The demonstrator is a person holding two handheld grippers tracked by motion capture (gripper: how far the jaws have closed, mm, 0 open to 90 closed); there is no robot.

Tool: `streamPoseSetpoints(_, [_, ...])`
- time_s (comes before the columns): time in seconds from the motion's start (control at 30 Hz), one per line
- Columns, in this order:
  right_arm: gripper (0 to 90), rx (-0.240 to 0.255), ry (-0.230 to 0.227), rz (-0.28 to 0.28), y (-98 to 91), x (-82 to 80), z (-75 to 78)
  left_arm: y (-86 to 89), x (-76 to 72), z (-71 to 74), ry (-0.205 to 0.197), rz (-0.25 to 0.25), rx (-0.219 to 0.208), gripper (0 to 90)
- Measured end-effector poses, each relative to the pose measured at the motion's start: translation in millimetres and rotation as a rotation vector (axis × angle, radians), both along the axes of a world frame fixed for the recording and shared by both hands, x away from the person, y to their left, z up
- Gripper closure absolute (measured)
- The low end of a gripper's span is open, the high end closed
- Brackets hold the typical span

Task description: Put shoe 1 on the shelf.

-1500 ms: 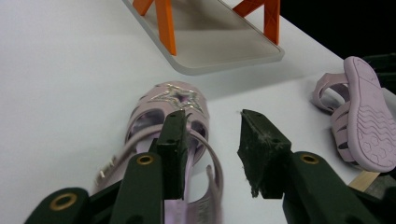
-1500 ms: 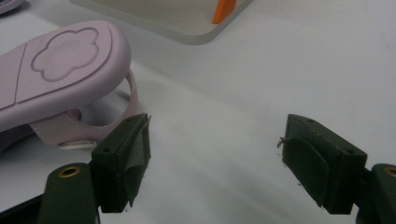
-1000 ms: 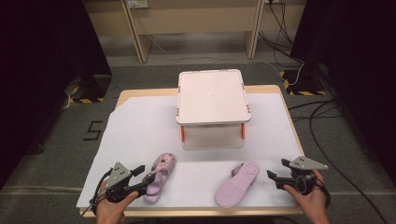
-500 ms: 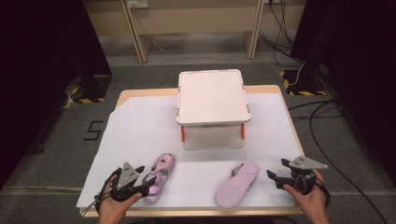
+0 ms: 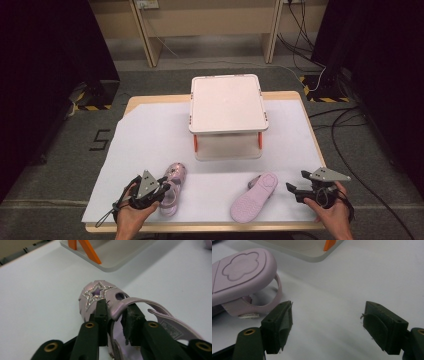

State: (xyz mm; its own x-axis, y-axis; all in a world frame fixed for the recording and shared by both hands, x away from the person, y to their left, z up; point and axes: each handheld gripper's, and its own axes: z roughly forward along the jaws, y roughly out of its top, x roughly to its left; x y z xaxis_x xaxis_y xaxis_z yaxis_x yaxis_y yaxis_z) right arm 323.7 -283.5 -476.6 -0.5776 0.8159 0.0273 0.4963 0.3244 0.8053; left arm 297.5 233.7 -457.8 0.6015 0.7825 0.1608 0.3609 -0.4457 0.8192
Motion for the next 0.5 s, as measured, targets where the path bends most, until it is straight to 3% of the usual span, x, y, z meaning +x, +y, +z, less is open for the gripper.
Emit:
streamPoseSetpoints(0.13, [24.6,-0.005,-0.009,-0.002,1.3,-0.4,1.7,-0.7,1.0,4.5,-0.026,0.009,-0.044,76.8])
streamPoseSetpoints(0.4, [24.6,-0.003,-0.006,-0.004,2.1,-1.1,2.1,-18.4,12.1,16.6,-0.092,-0.029,-0.041,77.0])
streamPoseSetpoints(0.5, [24.6,-0.004,-0.006,-0.004,2.2,-1.2,2.2,-30.4,19.0,20.4,-0.088,-0.041,-0.05,77.0])
